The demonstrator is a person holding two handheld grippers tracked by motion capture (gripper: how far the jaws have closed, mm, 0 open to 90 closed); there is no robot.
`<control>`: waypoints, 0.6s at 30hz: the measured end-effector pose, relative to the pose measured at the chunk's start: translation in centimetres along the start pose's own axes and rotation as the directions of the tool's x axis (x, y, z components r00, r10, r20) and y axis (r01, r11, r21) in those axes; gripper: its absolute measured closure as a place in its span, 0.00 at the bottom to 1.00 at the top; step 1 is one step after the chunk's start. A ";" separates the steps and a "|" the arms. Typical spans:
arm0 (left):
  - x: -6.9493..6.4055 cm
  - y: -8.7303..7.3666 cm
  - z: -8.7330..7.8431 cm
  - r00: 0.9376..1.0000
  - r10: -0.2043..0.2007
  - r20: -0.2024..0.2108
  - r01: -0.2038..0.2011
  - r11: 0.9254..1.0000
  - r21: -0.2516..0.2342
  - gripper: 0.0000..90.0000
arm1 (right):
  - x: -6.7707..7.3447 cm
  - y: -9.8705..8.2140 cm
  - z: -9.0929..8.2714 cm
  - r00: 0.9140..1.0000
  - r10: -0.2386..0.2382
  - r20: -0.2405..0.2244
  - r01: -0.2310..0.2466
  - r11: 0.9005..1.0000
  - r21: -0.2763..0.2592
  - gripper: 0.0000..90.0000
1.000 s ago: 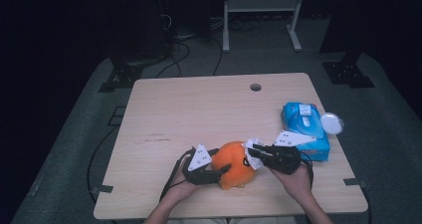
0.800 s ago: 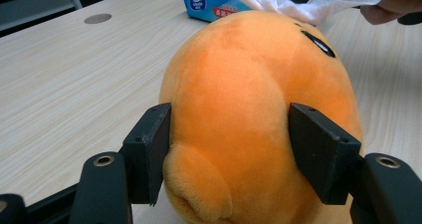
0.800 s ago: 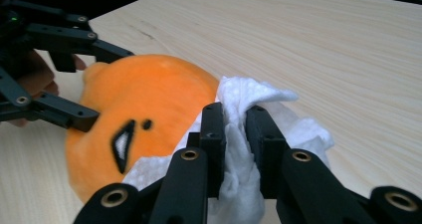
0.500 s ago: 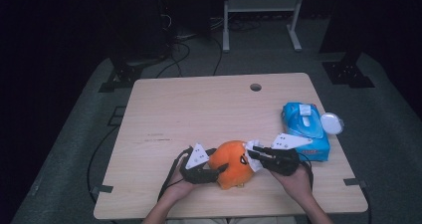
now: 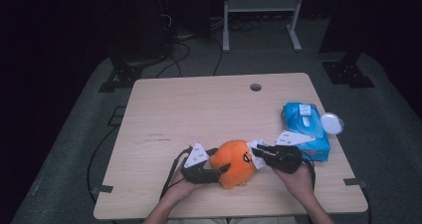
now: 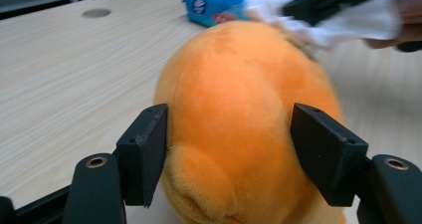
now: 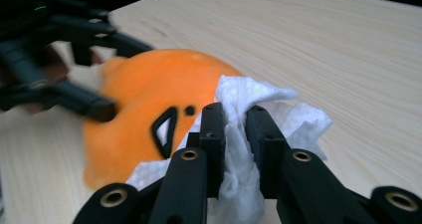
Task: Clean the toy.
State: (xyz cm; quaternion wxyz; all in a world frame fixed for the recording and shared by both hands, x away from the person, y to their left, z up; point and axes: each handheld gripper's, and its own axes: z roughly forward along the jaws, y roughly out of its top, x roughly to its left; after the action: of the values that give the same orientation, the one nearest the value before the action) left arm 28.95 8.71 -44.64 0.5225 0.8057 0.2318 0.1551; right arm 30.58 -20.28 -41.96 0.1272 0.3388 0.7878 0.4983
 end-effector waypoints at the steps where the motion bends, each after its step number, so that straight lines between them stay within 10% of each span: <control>1: -0.4 0.2 0.0 1.000 0.014 0.014 -0.014 1.000 -0.002 0.36 | 0.1 0.1 -0.2 1.000 -0.002 0.001 0.002 1.000 -0.010 0.87; 5: -0.6 0.5 -0.2 0.999 0.024 0.049 -0.024 1.000 0.001 0.30 | 0.7 0.5 -0.3 1.000 -0.024 -0.015 0.024 0.999 -0.022 0.87; 8: 0.4 0.8 -0.3 0.997 -0.077 0.000 0.077 0.997 -0.013 0.18 | 0.3 0.1 -0.1 1.000 -0.012 -0.026 0.012 1.000 -0.011 0.87; 11: 1.1 0.7 0.5 0.980 -0.196 -0.036 0.196 0.980 0.025 0.10 | 0.4 0.1 -0.2 0.999 -0.001 -0.042 0.001 1.000 -0.012 0.87; 13: 0.7 0.6 0.8 0.985 -0.172 0.015 0.172 0.985 0.029 0.21 | 0.5 0.0 -0.1 0.999 0.007 -0.049 -0.008 1.000 -0.014 0.87; 18: 0.0 1.7 0.4 1.000 0.012 -0.025 -0.013 0.999 -0.031 0.48 | 0.3 0.0 -0.2 0.996 0.056 -0.067 -0.059 0.997 -0.046 0.87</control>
State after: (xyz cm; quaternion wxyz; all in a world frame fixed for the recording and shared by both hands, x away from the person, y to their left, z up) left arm 29.49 7.80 -43.20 0.5311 0.7969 0.2308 0.1719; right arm 30.24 -20.21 -41.82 0.0948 0.3417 0.7693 0.5315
